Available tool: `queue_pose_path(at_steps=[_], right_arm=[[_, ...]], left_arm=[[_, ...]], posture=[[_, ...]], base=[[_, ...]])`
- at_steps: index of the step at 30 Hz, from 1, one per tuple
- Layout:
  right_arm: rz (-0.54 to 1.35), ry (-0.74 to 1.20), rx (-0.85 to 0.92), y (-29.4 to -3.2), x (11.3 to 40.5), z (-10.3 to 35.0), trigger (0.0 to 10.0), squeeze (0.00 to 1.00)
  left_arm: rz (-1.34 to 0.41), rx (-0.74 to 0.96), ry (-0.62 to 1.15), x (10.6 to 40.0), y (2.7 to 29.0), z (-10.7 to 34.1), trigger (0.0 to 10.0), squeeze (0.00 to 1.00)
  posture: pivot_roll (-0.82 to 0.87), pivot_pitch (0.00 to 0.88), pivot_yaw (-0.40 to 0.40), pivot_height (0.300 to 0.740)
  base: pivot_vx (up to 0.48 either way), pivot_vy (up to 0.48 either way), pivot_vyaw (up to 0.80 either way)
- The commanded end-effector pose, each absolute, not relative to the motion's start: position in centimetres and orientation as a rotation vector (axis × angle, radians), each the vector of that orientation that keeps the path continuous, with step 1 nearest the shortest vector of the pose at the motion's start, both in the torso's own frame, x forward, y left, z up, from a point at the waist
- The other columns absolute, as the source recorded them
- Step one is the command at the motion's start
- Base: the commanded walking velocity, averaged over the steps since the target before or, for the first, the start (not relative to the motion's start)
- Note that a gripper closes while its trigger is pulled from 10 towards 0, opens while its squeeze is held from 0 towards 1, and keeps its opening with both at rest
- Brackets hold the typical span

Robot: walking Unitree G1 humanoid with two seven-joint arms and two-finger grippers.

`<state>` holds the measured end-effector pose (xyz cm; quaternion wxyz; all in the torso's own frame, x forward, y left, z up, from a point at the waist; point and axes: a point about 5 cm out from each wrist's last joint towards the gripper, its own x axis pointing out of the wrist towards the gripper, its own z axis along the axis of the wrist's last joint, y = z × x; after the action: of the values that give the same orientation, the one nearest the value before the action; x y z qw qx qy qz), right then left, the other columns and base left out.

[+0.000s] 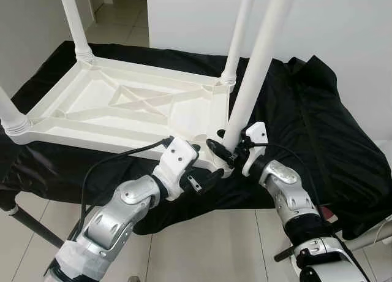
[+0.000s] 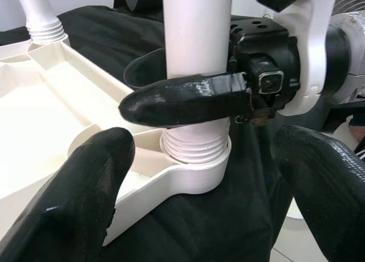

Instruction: Building children table

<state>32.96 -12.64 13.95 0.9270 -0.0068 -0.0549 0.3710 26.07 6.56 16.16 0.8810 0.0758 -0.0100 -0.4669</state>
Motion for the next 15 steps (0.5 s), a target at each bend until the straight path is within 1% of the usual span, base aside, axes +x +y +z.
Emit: queue_pose_path(at_steps=[1,3,4,9,15], right_arm=[[0.753,-0.099,0.011,-13.0,32.7,13.6,10.0,0.0],[0.736,-0.103,0.015,-13.1,32.6,13.6,10.0,0.0],[0.647,-0.104,-0.006,-13.3,32.3,13.8,10.0,0.0],[0.573,-0.102,-0.014,-13.4,32.2,13.7,10.0,0.0],[0.419,-0.122,0.078,-12.1,30.6,13.8,10.0,0.0]], left_arm=[[-1.044,0.164,-0.007,25.6,6.3,15.8,10.0,0.0],[-1.042,0.164,-0.006,25.6,6.3,15.8,10.0,0.0],[-1.043,0.166,-0.004,25.5,6.3,15.6,10.0,0.0],[-1.045,0.167,-0.003,25.6,6.2,15.6,10.0,0.0],[-1.054,0.17,-0.001,25.5,6.2,15.5,10.0,0.0]], posture=[[0.01,0.041,-0.081,0.74],[0.01,0.042,-0.083,0.74],[0.01,0.036,-0.085,0.74],[0.01,0.034,-0.085,0.74],[0.01,0.02,-0.081,0.74]], base=[[0.0,0.0,0.0],[0.0,0.0,0.0],[0.0,0.0,0.0],[0.0,0.0,0.0],[0.0,0.0,0.0]])
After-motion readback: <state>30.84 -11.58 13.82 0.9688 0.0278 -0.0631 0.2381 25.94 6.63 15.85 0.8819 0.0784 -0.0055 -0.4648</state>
